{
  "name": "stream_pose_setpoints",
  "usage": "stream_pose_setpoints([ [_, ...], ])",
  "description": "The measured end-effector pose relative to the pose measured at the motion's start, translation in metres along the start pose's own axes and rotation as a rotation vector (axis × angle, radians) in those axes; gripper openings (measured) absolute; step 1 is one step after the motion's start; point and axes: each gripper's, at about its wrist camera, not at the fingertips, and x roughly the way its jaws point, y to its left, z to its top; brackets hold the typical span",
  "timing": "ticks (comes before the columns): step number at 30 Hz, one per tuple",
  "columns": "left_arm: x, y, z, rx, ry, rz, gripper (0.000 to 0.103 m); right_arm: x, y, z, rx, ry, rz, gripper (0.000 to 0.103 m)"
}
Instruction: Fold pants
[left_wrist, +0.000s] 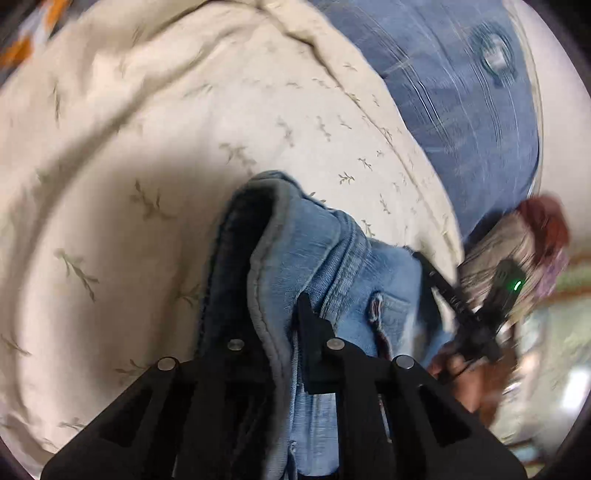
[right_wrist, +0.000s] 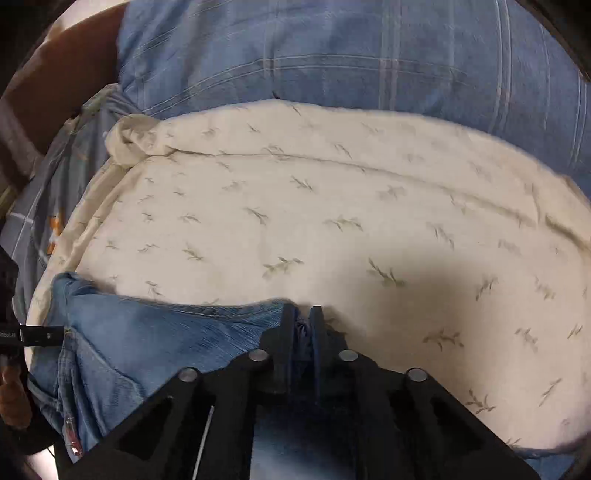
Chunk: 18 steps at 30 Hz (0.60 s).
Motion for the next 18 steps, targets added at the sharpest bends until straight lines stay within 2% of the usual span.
stream_pose_setpoints([
  [1,-0.009,0.002,-0.003,-0.010,-0.007,-0.014,0.010,-0.009,-0.003,-0.001,0.038,-0.021,0.027,0.023],
  [4,-0.043,0.005,-0.022,0.020,-0.063,-0.009,0.024,-0.046,-0.009,-0.018,0.119,-0.070,0.161,0.025],
  [6,-0.065,0.008,-0.045,0.051,-0.088,-0.008,0.041,-0.068,-0.006,-0.043,0.148,-0.061,0.279,0.035],
  [7,-0.072,0.011,-0.057,0.062,-0.092,-0.023,0.056,-0.078,-0.006,-0.056,0.152,-0.043,0.321,0.047],
  [8,-0.079,0.014,-0.071,0.068,-0.096,-0.048,0.063,-0.083,-0.004,-0.066,0.154,-0.018,0.356,0.053],
  [10,-0.088,0.021,-0.096,0.081,-0.090,-0.098,0.065,-0.095,0.007,-0.099,0.169,0.038,0.463,0.054],
  [12,-0.088,0.027,-0.112,0.068,-0.087,-0.147,0.066,-0.099,0.014,-0.128,0.224,0.096,0.599,0.068],
  [13,-0.086,0.031,-0.119,0.054,-0.078,-0.178,0.070,-0.097,0.018,-0.144,0.264,0.135,0.675,0.078],
  [14,-0.080,0.033,-0.123,0.034,-0.062,-0.205,0.074,-0.091,0.022,-0.160,0.303,0.174,0.719,0.078],
  [18,-0.049,0.031,-0.118,-0.023,0.025,-0.189,0.074,-0.056,0.026,-0.185,0.413,0.270,0.668,0.078],
])
